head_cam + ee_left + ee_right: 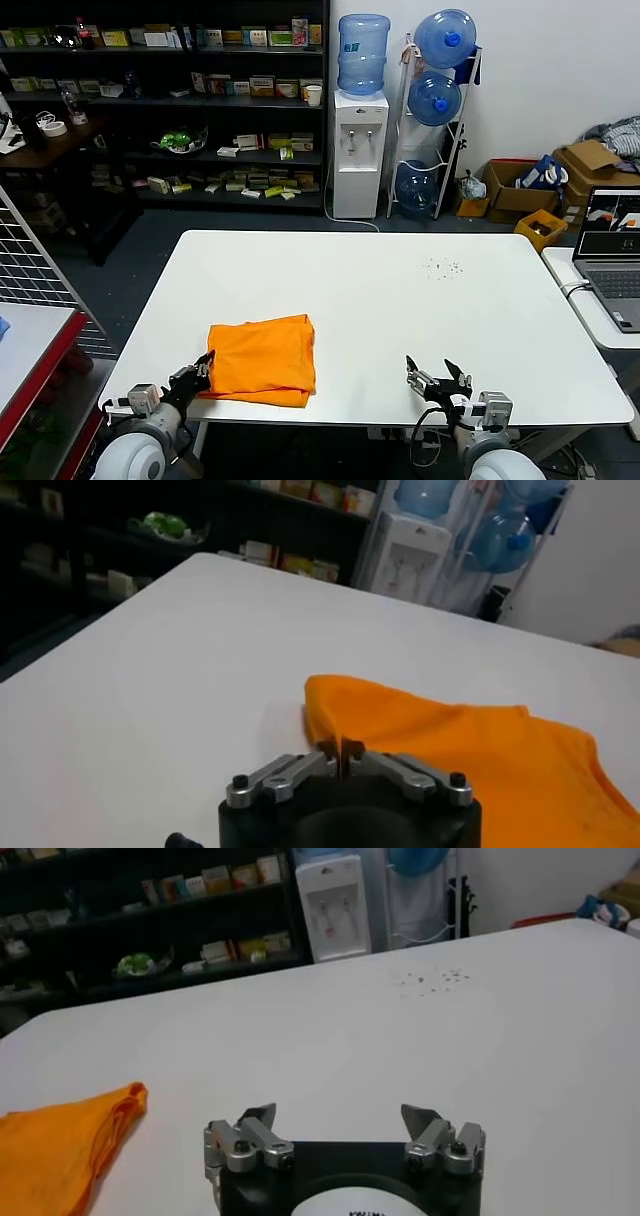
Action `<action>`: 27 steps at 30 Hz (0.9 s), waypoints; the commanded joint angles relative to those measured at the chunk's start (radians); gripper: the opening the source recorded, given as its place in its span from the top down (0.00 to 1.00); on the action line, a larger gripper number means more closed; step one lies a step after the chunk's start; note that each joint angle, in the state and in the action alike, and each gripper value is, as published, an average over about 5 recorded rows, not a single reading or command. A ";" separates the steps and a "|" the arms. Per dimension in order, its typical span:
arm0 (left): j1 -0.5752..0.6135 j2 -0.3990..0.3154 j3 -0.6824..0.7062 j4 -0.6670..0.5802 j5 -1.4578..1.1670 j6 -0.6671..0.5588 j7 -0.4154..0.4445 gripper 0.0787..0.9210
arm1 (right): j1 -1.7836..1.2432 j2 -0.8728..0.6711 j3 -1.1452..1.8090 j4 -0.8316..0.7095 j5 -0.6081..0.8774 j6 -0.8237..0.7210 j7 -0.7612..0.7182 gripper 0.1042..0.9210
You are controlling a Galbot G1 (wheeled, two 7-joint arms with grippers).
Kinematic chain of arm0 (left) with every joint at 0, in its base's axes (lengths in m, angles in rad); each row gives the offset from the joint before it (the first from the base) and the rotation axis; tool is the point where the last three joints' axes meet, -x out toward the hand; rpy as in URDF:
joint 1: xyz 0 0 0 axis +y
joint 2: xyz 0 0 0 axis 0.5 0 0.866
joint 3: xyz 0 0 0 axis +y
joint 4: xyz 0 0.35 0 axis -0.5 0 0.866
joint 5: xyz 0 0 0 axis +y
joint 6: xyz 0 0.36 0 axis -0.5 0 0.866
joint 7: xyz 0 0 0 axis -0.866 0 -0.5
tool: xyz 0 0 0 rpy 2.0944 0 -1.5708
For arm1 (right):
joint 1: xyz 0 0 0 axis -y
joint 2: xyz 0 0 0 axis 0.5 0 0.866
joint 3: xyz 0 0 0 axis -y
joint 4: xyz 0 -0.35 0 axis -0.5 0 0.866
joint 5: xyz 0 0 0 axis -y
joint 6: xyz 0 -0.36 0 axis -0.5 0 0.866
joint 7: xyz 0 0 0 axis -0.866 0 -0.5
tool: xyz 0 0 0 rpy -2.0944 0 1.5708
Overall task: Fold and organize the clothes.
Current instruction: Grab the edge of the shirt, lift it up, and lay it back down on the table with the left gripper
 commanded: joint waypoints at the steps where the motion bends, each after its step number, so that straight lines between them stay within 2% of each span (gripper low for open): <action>1: 0.010 0.003 -0.008 -0.050 0.038 -0.009 -0.002 0.96 | 0.001 0.001 -0.001 -0.003 -0.001 0.001 0.000 0.12; 8: 0.030 0.064 -0.056 -0.220 0.064 0.036 -0.057 0.97 | 0.013 0.002 -0.004 -0.013 0.000 0.006 0.000 0.12; 15: 0.078 0.233 -0.152 -0.393 -0.034 0.138 -0.154 0.97 | 0.044 0.000 -0.016 -0.037 0.004 0.017 -0.004 0.12; 19: 0.124 0.311 -0.238 -0.439 -0.077 0.160 -0.177 0.97 | 0.062 0.000 -0.027 -0.055 0.004 0.027 -0.010 0.12; 27: 0.185 0.399 -0.390 -0.422 -0.141 0.183 -0.193 0.97 | 0.090 -0.012 -0.044 -0.075 0.011 0.037 -0.014 0.12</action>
